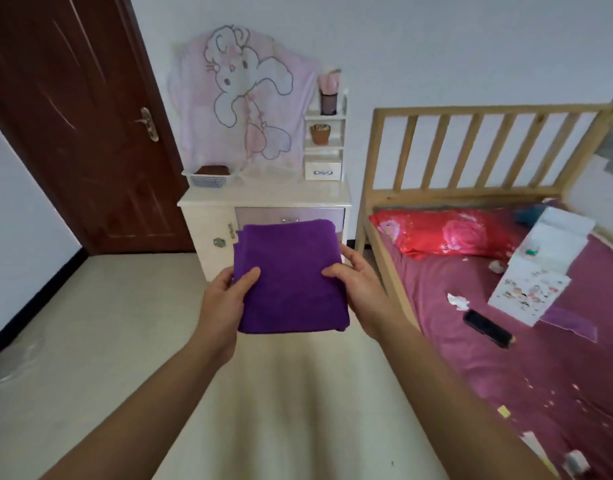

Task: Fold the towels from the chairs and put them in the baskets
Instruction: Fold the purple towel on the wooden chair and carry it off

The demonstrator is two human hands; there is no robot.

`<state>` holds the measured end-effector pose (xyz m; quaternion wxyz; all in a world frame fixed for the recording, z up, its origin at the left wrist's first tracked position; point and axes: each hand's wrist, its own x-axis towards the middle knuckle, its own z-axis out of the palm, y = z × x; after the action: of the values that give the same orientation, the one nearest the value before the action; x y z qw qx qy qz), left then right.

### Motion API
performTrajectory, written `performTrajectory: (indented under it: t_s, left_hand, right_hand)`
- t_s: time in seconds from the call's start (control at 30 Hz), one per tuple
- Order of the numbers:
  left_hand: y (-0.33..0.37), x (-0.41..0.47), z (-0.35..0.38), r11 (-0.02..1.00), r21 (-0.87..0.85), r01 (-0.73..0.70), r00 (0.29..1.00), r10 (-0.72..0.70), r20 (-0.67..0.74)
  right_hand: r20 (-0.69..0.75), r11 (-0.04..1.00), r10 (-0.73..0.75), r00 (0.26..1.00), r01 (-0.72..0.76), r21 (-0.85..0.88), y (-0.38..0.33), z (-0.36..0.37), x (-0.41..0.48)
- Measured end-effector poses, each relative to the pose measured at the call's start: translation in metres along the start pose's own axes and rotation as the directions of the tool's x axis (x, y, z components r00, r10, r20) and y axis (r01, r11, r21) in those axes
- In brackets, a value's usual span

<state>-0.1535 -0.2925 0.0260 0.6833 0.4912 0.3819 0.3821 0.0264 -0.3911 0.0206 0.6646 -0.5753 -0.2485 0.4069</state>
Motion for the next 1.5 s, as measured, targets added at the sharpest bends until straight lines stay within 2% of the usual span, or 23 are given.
performTrajectory:
  t_s: [0.17, 0.33, 0.63, 0.87, 1.07, 1.23, 1.3, 1.5]
  left_hand:
    - [0.024, 0.121, -0.026, 0.999, 0.008, -0.032, 0.993, 0.033, -0.112]
    - [0.033, 0.258, -0.055, 0.999, -0.005, -0.045, 0.985, 0.043, -0.166]
    - [0.086, 0.518, -0.071, 0.998, 0.060, 0.029, 0.993, -0.022, -0.120]
    - [0.084, 0.712, -0.056, 0.987, 0.130, 0.093, 0.994, -0.085, -0.062]
    - [0.084, 0.878, -0.068, 0.951, 0.156, 0.268, 0.958, -0.246, -0.150]
    - [0.105, 0.994, -0.099, 0.944, 0.157, 0.289, 0.938, -0.246, -0.243]
    - [0.108, 1.046, -0.126, 0.933, 0.184, 0.308, 0.927, -0.251, -0.280]
    - [0.091, 1.180, -0.187, 0.864, 0.324, 0.384, 0.916, -0.313, -0.251]
  right_hand:
    - [0.126, 0.998, 0.014, 0.992, -0.005, -0.070, -0.012, 0.053, 0.134]
    - [0.177, 0.992, 0.013, 0.984, 0.010, -0.127, -0.002, 0.104, 0.269]
    - [0.059, 0.989, 0.073, 0.996, -0.065, -0.130, -0.021, 0.163, 0.498]
    - [0.022, 0.989, 0.061, 0.998, -0.058, -0.134, -0.015, 0.172, 0.681]
    - [0.079, 0.966, 0.201, 0.976, -0.184, -0.181, -0.006, 0.206, 0.854]
    - [0.144, 0.950, 0.250, 0.957, -0.214, -0.225, -0.006, 0.259, 0.977]
    - [0.144, 0.937, 0.314, 0.938, -0.282, -0.205, 0.010, 0.293, 1.028]
    - [0.117, 0.900, 0.393, 0.912, -0.355, -0.254, 0.051, 0.361, 1.130]
